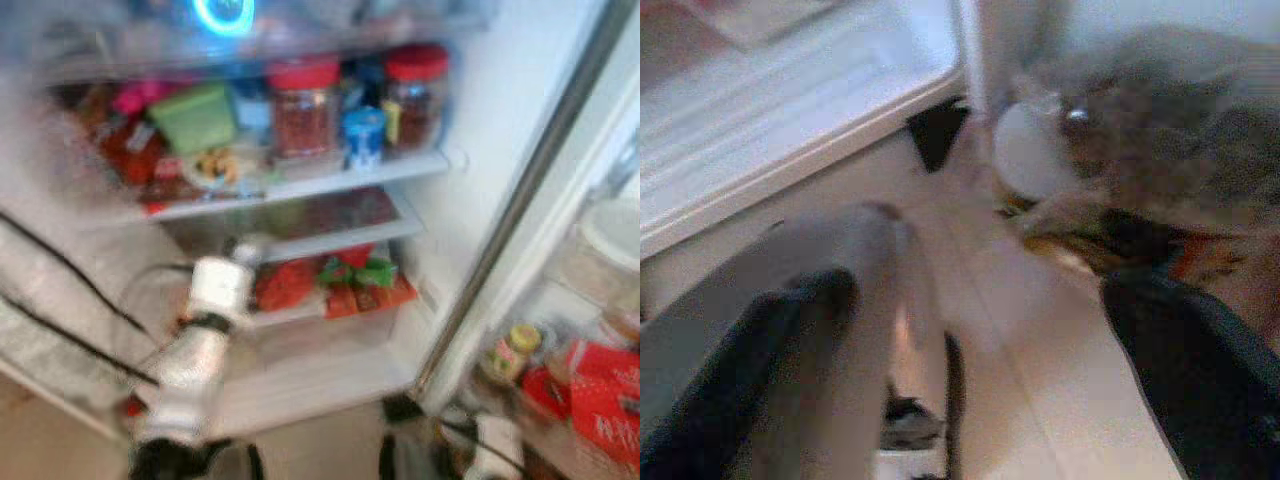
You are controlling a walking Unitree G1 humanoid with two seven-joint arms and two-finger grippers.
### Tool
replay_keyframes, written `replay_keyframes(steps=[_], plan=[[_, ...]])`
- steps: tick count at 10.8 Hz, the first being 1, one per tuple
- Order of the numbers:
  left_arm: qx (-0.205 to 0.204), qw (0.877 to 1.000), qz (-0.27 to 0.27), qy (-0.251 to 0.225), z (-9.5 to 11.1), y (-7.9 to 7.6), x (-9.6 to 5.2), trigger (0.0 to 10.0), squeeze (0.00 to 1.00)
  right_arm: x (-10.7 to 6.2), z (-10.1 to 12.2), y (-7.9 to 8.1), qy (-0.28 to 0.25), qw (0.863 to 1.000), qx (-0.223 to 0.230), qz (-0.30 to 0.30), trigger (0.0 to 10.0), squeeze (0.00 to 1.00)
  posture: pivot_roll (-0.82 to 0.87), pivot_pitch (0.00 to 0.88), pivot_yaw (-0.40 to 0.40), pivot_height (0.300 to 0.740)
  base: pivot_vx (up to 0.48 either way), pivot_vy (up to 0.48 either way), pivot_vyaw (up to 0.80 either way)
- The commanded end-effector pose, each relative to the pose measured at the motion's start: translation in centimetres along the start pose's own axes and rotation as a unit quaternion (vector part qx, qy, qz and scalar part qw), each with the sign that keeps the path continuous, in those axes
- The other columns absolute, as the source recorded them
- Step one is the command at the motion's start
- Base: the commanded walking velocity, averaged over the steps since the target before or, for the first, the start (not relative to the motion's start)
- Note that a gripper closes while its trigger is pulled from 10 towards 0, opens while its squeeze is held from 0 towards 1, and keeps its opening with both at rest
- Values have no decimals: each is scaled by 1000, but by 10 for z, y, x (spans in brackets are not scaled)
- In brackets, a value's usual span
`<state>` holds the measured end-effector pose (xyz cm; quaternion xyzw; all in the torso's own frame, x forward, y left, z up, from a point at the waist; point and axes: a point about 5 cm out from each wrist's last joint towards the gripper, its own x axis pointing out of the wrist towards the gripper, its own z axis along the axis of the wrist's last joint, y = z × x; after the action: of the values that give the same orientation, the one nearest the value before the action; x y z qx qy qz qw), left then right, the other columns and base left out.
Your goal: Restocking fridge
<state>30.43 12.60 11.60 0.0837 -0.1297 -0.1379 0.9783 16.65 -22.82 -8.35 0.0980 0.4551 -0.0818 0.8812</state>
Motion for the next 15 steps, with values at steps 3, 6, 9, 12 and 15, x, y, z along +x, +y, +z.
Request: replay_keyframes(steps=[3,6,9,12,15], plan=[[32,999,25,-18,6,15,2,10000,0,1,-1,5,2,1000,8,7,10000,0,-81,23,12,600,189,0,0],[38,997,61,15,-14,26,-9,10000,0,1,-1,6,1,1000,11,12,10000,0,-82,28,11,600,0,0,0],[44,991,119,42,-30,42,-15,10000,0,1,0,6,-4,1000,13,16,10000,0,-88,29,8,600,0,0,0],[10,983,173,61,-40,57,-18,10000,0,1,1,6,-5,1000,13,19,10000,0,-90,29,5,600,0,0,0],[10,983,177,56,-42,58,-17,10000,0,1,1,6,-5,1000,13,19,10000,0,-90,29,5,600,0,0,0]])
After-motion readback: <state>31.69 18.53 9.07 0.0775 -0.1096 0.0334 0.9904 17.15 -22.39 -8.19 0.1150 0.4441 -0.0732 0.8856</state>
